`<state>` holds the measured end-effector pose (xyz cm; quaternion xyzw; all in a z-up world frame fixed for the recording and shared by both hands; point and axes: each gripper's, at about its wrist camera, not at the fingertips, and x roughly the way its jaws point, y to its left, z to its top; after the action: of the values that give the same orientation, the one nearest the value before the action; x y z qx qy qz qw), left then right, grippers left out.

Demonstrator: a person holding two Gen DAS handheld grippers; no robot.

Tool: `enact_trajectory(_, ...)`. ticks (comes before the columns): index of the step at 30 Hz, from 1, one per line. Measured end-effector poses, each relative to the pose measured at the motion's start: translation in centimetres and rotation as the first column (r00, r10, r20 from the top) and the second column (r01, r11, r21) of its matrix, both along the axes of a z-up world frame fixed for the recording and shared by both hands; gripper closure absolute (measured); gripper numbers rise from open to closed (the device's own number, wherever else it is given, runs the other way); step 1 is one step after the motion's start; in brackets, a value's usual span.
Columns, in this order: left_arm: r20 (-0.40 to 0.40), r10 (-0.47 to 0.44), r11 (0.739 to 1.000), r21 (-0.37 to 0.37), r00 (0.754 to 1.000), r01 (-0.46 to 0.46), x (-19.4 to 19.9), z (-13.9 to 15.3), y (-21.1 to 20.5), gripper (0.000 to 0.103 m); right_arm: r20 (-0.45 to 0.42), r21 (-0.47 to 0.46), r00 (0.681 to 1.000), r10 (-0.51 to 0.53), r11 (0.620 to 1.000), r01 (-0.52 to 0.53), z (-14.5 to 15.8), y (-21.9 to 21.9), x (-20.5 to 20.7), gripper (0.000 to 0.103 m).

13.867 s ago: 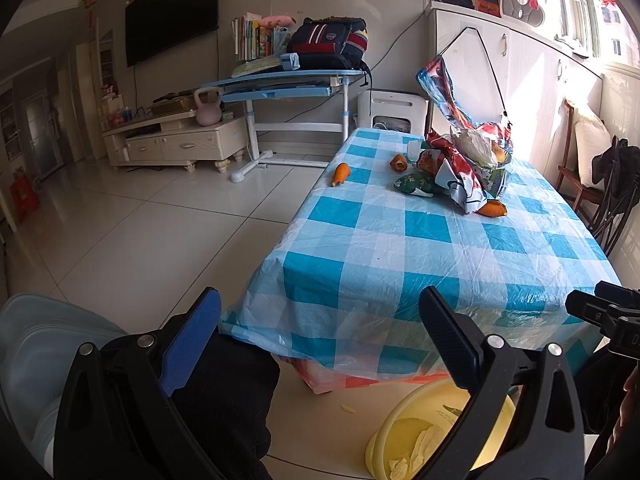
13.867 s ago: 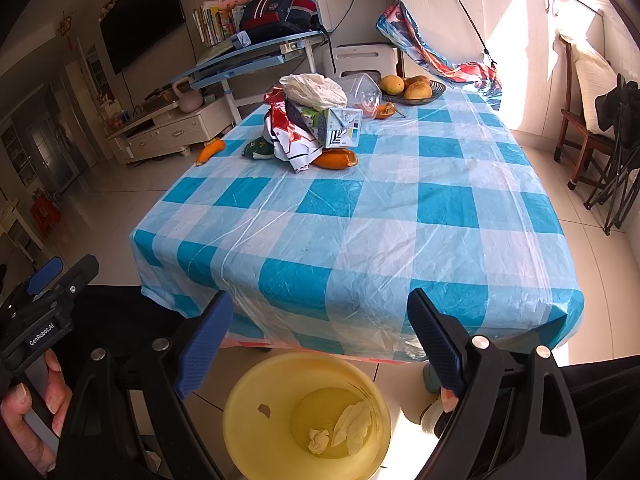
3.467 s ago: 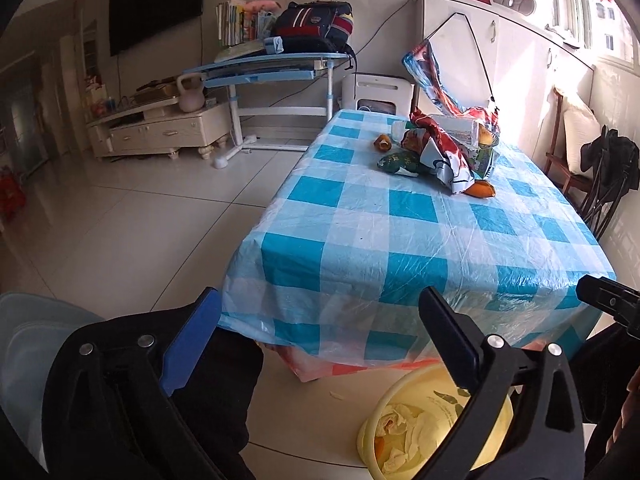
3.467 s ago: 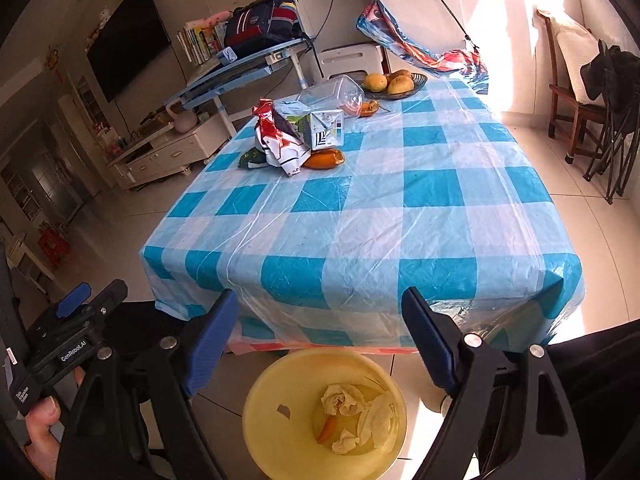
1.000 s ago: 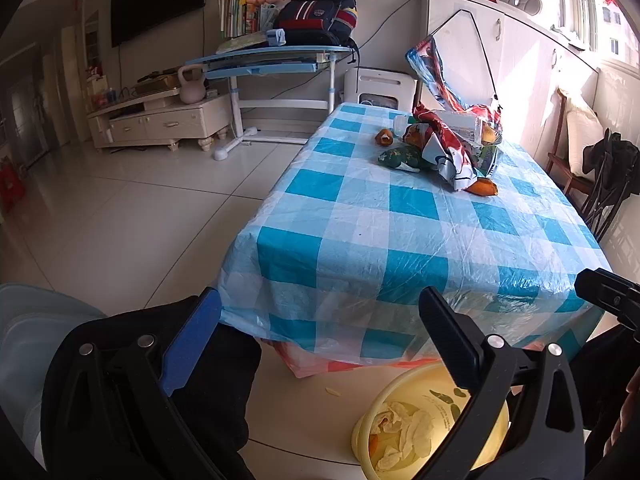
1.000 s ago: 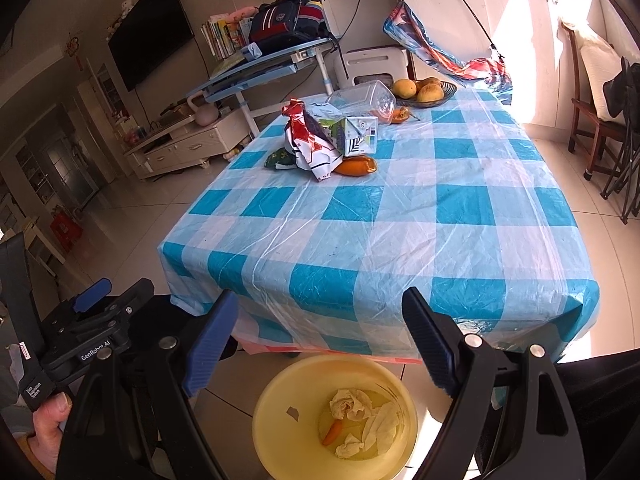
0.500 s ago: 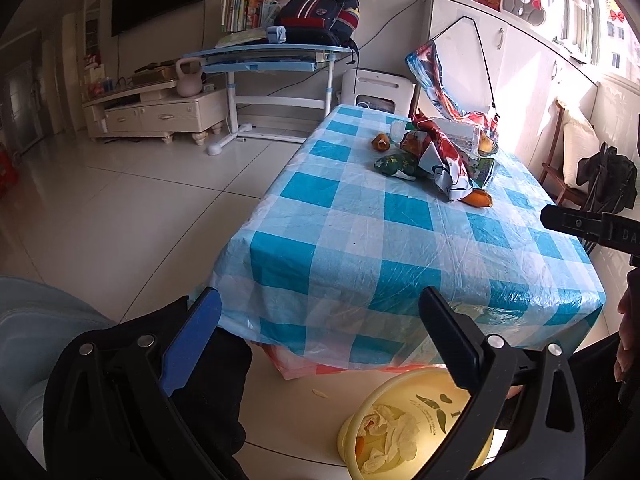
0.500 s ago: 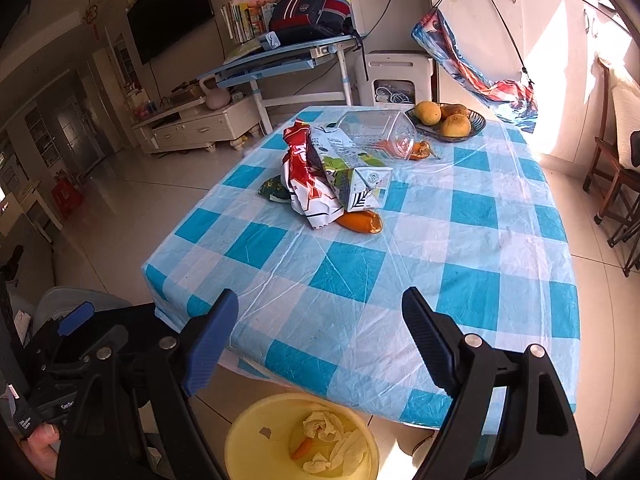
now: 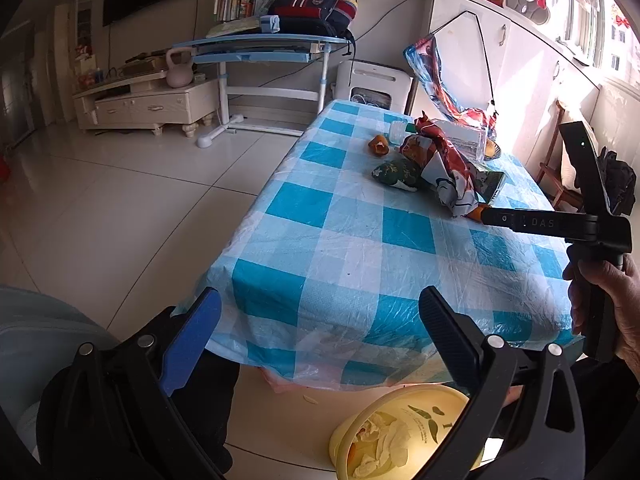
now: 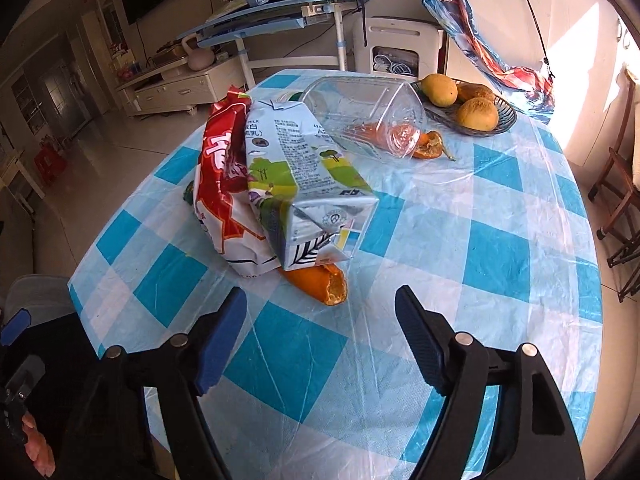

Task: Collect trash
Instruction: 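Reach the right tool to the table and grasp the orange peel by the milk carton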

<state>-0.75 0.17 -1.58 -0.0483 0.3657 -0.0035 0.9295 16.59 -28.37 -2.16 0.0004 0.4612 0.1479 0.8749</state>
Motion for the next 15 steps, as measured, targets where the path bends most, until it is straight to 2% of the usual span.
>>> enact_trajectory(4, -0.003, -0.005, 1.0, -0.023, 1.0, 0.005, 1.5, 0.3, 0.1, 0.007, -0.012, 0.005, 0.999, 0.038, 0.999, -0.038, -0.7, 0.5, 0.7, 0.033)
enact_trajectory(7, -0.003, -0.014, 0.999, -0.047, 1.0, 0.014, 3.1, 0.7, -0.2, 0.007, -0.017, 0.013, 0.998, 0.06, 0.998, -0.059, -1.0, 0.9, 1.0, 0.04)
enact_trajectory(11, 0.008, -0.043, 0.995, -0.094, 0.999, 0.043, 6.1, 1.8, -1.6, 0.007, -0.021, 0.039, 0.995, 0.093, 0.995, -0.092, -0.8, 1.2, 0.7, 0.061)
enact_trajectory(15, 0.02, -0.078, 0.99, -0.114, 0.997, 0.08, 9.8, 2.7, -3.9, 0.007, -0.032, 0.048, 0.991, 0.129, 0.991, -0.127, -0.7, 1.6, 0.1, 0.073)
